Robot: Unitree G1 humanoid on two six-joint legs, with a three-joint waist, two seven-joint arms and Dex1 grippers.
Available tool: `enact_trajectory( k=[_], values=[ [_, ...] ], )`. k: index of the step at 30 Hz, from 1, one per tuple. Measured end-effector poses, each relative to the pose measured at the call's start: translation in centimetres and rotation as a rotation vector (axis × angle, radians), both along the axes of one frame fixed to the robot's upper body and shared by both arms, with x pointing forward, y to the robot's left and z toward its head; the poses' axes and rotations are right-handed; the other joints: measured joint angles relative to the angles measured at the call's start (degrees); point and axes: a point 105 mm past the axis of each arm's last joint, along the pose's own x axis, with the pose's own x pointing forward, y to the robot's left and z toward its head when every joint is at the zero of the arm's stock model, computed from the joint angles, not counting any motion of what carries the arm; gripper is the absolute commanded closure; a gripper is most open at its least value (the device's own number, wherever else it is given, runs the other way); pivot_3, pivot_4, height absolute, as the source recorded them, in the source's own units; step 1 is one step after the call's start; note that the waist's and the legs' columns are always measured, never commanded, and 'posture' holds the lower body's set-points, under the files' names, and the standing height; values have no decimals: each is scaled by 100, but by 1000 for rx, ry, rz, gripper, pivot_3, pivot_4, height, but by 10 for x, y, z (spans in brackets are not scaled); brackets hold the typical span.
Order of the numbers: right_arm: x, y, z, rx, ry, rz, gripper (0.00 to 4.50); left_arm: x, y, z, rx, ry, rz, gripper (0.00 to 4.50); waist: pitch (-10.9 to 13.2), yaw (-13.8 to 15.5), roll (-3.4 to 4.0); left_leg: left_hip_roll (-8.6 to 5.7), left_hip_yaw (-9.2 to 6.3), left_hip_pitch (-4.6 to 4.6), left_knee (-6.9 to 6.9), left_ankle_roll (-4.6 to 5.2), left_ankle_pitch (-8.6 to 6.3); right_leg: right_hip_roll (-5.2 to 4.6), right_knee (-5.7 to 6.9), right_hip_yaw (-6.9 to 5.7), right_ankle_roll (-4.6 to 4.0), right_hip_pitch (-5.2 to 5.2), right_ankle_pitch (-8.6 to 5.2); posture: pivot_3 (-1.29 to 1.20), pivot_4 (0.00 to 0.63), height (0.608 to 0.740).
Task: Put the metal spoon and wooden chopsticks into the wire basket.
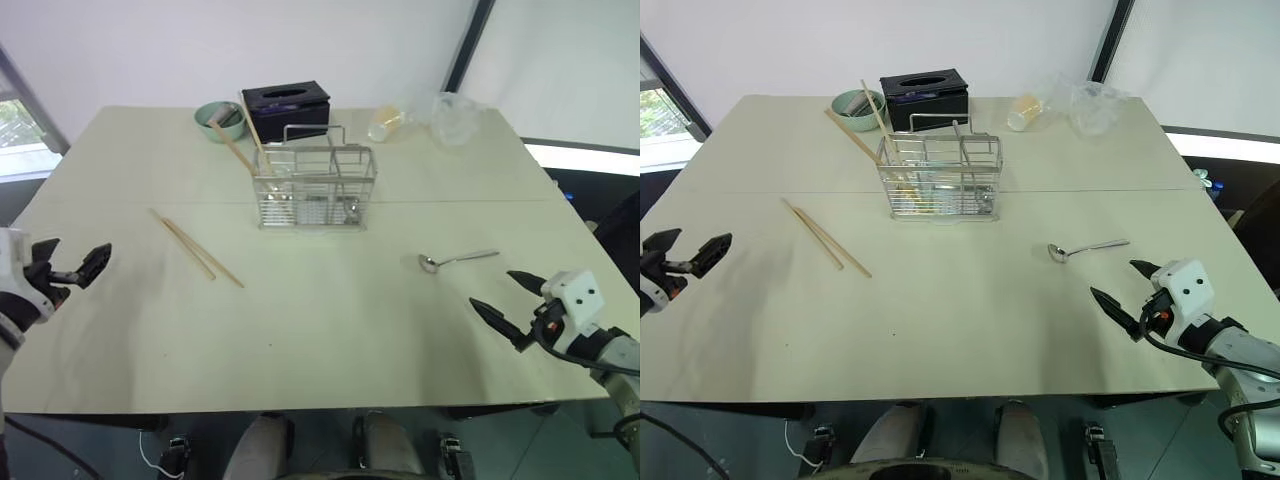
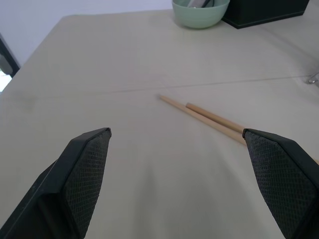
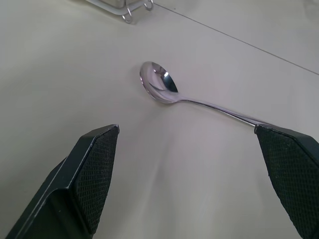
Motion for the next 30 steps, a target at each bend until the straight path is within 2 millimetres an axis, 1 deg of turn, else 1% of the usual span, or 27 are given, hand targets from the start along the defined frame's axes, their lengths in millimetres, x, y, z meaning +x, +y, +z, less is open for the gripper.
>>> enact_trajectory(
  k=[6, 16, 22, 25, 28, 30],
  values=[
    [-1, 0, 0, 1, 0, 0, 0, 5, -2, 6, -16, -19, -4, 34, 0, 0, 0, 0, 0, 2, 0, 0, 0, 1, 1, -1, 0, 1, 0, 0, 150, 649],
    [0, 0, 1, -1, -7, -9, 0, 7, -5, 3, -18, -7, -17, 34, -1, 0, 0, 0, 0, 2, 0, 1, 0, 1, 1, 0, 0, 1, 1, 0, 150, 649],
    [4, 0, 5, -10, -18, -1, 0, 10, -10, 6, -12, -15, -37, 34, -1, -2, 1, -1, 0, 2, 1, 1, 1, 1, 2, -1, 0, 1, 1, 0, 150, 649],
    [10, -3, 16, -60, -29, 35, 0, 14, -25, 14, -2, -21, -101, 34, -1, -1, -1, -3, 1, 2, 6, 1, 1, 0, 2, -1, 0, 1, 2, 0, 150, 649],
    [18, -3, 28, -122, -26, 120, 0, 18, -50, 29, -5, -38, -222, 34, 0, -3, 0, -4, 1, 2, 9, 1, 1, 0, 2, -4, 0, 9, 2, 0, 150, 649],
    [24, -3, 39, -175, -31, 195, 0, 19, -72, 39, 5, -37, -336, 34, 4, -11, 7, -4, 5, 3, 9, 1, 1, -1, 1, -9, -1, 13, 2, 0, 150, 649]
  ],
)
